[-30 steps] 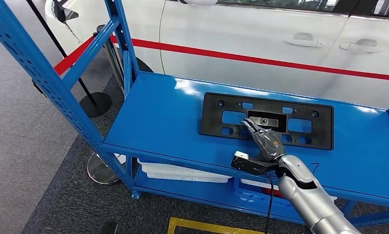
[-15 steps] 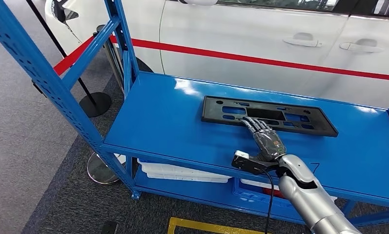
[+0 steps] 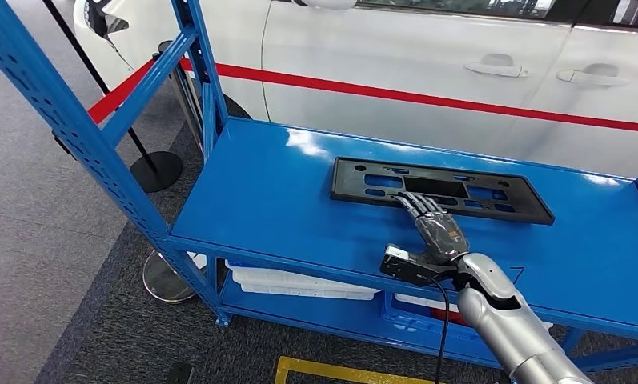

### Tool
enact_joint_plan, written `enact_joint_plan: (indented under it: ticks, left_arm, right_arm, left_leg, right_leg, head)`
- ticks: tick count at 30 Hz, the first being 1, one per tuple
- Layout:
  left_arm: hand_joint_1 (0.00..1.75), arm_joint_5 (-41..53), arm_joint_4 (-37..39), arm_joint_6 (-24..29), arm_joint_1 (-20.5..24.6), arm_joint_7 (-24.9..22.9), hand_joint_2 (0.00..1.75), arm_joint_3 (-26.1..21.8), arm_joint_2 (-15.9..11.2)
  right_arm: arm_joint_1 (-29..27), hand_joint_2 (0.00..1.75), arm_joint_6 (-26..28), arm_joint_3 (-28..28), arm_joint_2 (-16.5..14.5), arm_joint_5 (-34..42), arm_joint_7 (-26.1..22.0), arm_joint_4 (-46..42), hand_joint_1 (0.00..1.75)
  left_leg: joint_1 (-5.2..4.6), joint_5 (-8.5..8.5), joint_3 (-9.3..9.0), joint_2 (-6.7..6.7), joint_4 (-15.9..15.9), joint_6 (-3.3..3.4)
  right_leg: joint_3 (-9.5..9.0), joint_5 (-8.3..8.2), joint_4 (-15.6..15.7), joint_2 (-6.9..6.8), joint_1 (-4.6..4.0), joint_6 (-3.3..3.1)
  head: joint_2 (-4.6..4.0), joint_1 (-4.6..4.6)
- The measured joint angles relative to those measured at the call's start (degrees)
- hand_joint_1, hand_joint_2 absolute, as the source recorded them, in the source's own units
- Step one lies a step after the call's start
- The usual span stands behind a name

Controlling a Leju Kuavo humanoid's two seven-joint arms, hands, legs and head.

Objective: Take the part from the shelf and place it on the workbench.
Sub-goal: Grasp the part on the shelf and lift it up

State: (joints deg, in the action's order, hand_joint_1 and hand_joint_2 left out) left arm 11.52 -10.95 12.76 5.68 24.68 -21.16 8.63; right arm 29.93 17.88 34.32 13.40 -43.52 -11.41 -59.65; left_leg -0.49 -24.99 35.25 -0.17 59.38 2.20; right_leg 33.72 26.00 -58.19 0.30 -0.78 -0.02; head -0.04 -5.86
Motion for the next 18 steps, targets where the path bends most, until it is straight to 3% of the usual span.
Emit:
enact_joint_plan:
  ticks: [3, 17, 18]
  left_arm:
    - [0.00, -0.20, 0.00, -0.21, 0.00, 0.07, 0.00, -0.01, 0.00]
    - [0.00, -2.65, 0.00, -1.58, 0.31, -4.13, 0.00, -1.03, -0.08]
    - [0.00, -2.70, 0.00, -1.77, 0.29, -4.33, 0.00, -1.20, -0.09]
  right_arm:
    - [0.07, 0.00, 0.01, 0.00, 0.00, -0.05, -0.21, 0.01, 0.00]
    - [1.65, 0.00, -0.14, 0.04, -0.31, 0.64, -0.79, 1.01, 0.00]
    - [1.71, 0.44, -0.03, 0.04, -0.34, 0.84, -0.85, 1.02, 0.00]
  left_leg:
    - [0.00, 0.00, 0.00, 0.00, 0.00, 0.00]
    - [-0.03, -0.03, 0.03, -0.01, 0.03, 0.03]
    - [-0.05, -0.04, 0.04, -0.01, 0.05, 0.04]
  right_leg:
    - [0.00, 0.00, 0.00, 0.00, 0.00, 0.00]
    - [-0.01, -0.01, 0.02, -0.02, 0.13, 0.02]
    - [-0.01, -0.02, 0.02, -0.02, 0.18, 0.03]
  head:
    - [0.00, 0.00]
    - [0.00, 0.00]
    - [0.00, 0.00]
